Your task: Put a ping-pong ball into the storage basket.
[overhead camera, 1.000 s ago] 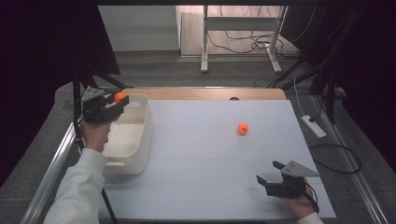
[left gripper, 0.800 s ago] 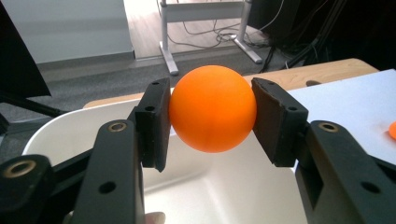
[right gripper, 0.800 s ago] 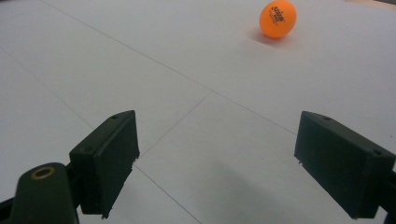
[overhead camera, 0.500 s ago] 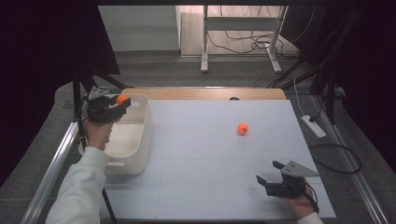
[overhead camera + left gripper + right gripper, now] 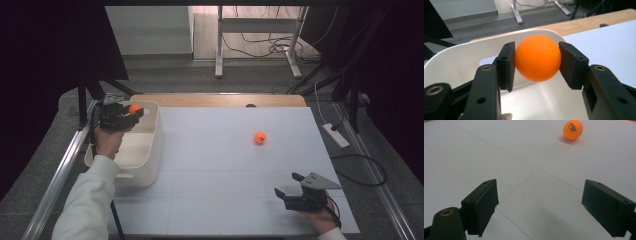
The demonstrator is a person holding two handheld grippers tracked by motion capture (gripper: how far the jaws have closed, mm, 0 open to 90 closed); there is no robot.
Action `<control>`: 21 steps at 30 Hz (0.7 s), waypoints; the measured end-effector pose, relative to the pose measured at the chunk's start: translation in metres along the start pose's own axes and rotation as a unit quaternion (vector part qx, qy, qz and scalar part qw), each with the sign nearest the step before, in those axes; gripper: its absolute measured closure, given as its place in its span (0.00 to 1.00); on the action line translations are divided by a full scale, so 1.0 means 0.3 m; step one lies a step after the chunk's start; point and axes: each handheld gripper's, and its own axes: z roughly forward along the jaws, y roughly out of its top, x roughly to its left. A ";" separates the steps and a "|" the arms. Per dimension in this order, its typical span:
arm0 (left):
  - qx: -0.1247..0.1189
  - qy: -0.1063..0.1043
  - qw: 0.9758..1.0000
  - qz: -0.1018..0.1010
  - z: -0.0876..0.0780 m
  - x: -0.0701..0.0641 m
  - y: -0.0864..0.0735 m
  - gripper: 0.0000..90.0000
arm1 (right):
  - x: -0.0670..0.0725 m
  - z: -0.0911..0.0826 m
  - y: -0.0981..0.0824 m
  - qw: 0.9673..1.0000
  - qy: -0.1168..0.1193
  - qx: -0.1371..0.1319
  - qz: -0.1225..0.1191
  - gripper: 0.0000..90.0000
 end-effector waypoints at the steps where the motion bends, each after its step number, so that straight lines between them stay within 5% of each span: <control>1: 0.000 0.000 1.000 0.000 0.000 0.000 0.000 0.56 | 0.000 0.000 0.000 1.000 0.000 0.000 0.000 0.15; 10: 0.049 -0.009 0.999 0.003 0.040 -0.001 -0.006 0.56 | 0.000 0.001 -0.001 1.000 -0.002 0.002 -0.002 0.15; 21: 0.114 -0.008 0.993 0.021 0.080 -0.007 -0.018 0.55 | 0.000 0.002 -0.001 1.000 -0.002 0.002 -0.003 0.15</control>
